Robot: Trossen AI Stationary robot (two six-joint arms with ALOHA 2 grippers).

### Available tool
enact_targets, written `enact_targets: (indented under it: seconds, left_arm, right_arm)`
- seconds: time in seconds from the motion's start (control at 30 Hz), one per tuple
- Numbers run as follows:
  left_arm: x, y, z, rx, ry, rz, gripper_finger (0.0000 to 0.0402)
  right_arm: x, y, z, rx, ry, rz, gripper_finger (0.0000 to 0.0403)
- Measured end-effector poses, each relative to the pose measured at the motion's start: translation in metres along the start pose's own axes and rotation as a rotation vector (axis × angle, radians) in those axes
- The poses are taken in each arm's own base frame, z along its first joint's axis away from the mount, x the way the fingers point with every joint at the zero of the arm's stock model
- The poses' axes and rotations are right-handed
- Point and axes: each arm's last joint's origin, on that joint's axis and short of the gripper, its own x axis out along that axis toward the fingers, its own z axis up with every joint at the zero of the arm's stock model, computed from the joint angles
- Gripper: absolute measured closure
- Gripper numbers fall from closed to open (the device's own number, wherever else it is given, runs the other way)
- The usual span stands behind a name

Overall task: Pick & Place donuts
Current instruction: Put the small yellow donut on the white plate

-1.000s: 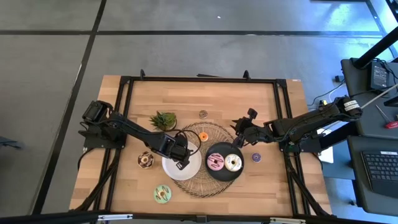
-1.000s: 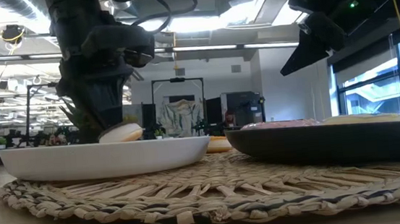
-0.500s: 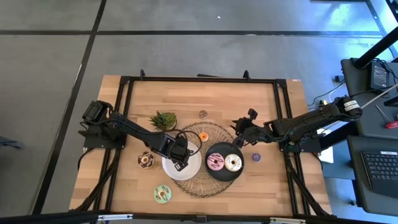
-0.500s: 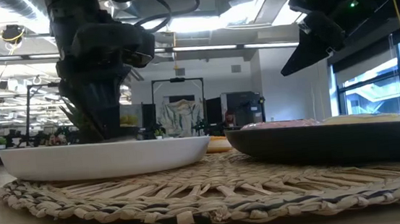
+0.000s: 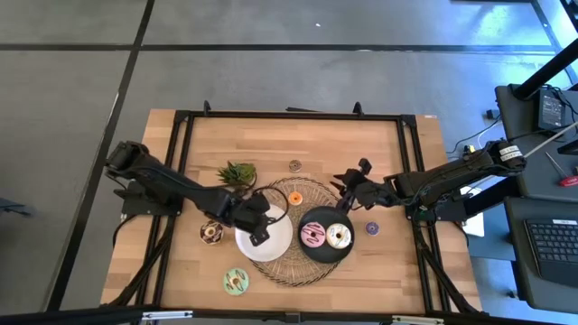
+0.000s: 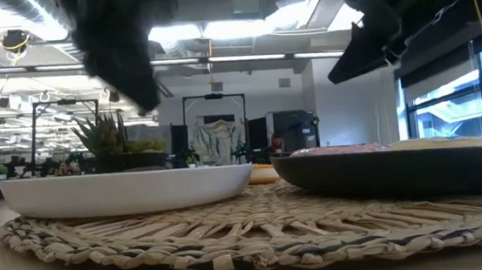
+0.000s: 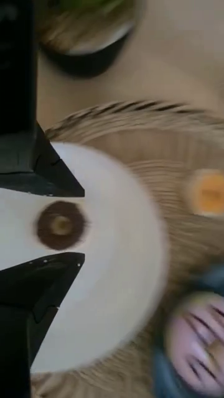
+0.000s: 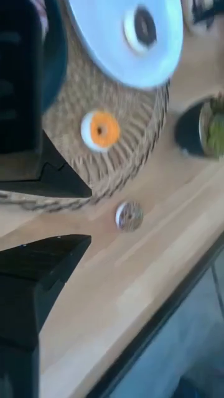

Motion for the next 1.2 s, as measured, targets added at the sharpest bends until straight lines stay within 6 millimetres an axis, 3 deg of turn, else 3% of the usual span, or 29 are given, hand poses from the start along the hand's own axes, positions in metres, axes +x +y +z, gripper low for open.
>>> enact_targets:
  seconds: [0.17, 0.27, 0.47, 0.7, 0.8, 0.9, 1.0, 1.2]
  left_arm:
    - [-0.018, -0.011, 0.002, 0.076, -0.256, 0.057, 0.0249]
    - [-0.021, -0.013, 0.001, 0.149, -0.325, 0.124, 0.0252]
    - [-0.021, -0.012, 0.0, 0.272, -0.302, 0.153, 0.0253]
    - [-0.015, -0.012, -0.001, 0.297, -0.287, 0.092, 0.0256]
    - [-0.001, -0.012, -0.011, 0.296, -0.32, 0.007, 0.0254]
    - [0.002, -0.01, -0.013, 0.312, -0.344, -0.204, 0.0254]
    - [-0.006, -0.002, -0.007, 0.336, -0.447, -0.333, 0.0256]
    - [-0.033, 0.019, 0.001, 0.353, -0.666, -0.382, 0.0258]
  right_arm:
    - [0.0, 0.002, 0.0, -0.057, 0.015, 0.072, 0.0295]
    - [0.0, 0.002, -0.003, -0.025, 0.057, 0.082, 0.0295]
    - [-0.001, 0.001, -0.008, 0.003, 0.104, 0.087, 0.0295]
    - [-0.001, 0.007, 0.008, 0.039, -0.033, 0.166, 0.0295]
    - [-0.002, 0.011, 0.014, 0.033, -0.075, 0.249, 0.0295]
    - [-0.003, 0.013, 0.018, -0.03, -0.115, 0.282, 0.0295]
    - [0.0, 0.01, 0.027, -0.029, -0.167, 0.287, 0.0295]
    - [0.023, 0.005, 0.053, -0.04, -0.106, 0.311, 0.0295]
